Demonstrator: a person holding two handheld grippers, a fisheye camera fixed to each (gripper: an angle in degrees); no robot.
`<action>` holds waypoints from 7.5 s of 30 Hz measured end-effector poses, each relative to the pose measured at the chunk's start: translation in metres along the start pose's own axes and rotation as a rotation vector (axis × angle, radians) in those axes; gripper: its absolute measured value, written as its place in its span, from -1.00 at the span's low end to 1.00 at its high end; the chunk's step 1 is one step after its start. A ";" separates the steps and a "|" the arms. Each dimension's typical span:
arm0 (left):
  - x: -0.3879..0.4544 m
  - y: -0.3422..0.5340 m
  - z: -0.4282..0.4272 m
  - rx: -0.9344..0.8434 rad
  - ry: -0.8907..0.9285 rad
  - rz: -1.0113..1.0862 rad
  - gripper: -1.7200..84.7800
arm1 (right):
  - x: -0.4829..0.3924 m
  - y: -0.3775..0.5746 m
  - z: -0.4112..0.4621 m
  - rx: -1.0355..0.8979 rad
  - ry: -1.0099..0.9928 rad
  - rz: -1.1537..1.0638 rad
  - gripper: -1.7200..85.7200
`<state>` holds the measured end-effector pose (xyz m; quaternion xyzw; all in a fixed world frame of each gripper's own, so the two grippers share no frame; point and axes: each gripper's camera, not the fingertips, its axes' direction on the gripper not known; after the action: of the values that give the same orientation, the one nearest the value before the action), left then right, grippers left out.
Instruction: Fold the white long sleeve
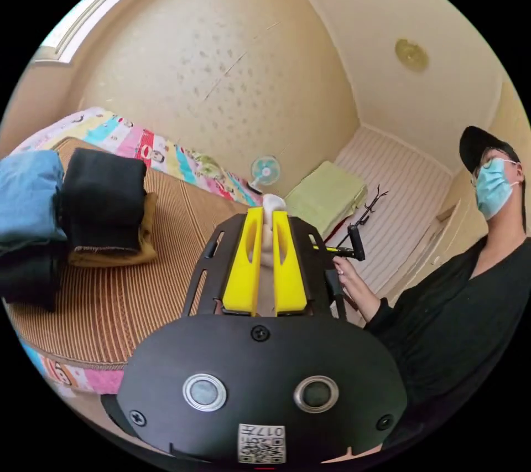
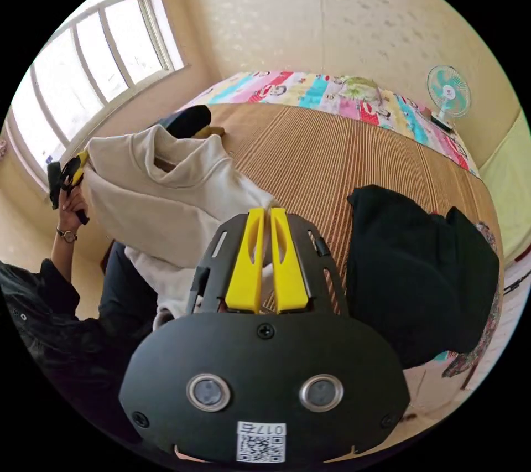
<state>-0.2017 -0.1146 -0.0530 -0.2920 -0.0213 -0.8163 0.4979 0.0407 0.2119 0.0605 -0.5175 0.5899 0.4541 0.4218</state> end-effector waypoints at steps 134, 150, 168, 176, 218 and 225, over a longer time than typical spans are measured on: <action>-0.182 0.027 -0.046 -0.506 -0.678 -0.379 -0.78 | 0.115 -0.038 -0.223 0.328 -0.068 1.157 -0.88; -0.133 0.018 -0.043 -0.423 -0.721 -0.433 -0.77 | 0.182 -0.025 -0.286 0.501 -0.022 1.427 -0.75; -0.084 0.007 -0.029 -0.323 -0.709 -0.523 -0.78 | 0.240 -0.011 -0.293 0.542 -0.149 1.401 -0.68; -0.063 0.013 -0.024 -0.318 -0.721 -0.565 -0.78 | 0.242 -0.001 -0.294 0.555 -0.094 1.397 -0.71; -0.046 -0.242 -0.173 0.025 0.340 -0.501 -0.87 | 0.056 0.049 0.068 -0.218 0.000 0.080 -0.80; -0.030 -0.317 -0.228 0.036 0.156 -0.474 -0.86 | 0.021 0.037 0.029 0.024 0.049 -0.007 -0.78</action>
<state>-0.5573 -0.0052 -0.1758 -0.2063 -0.0652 -0.9298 0.2978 0.0022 0.2372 0.0370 -0.5256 0.6035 0.4326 0.4151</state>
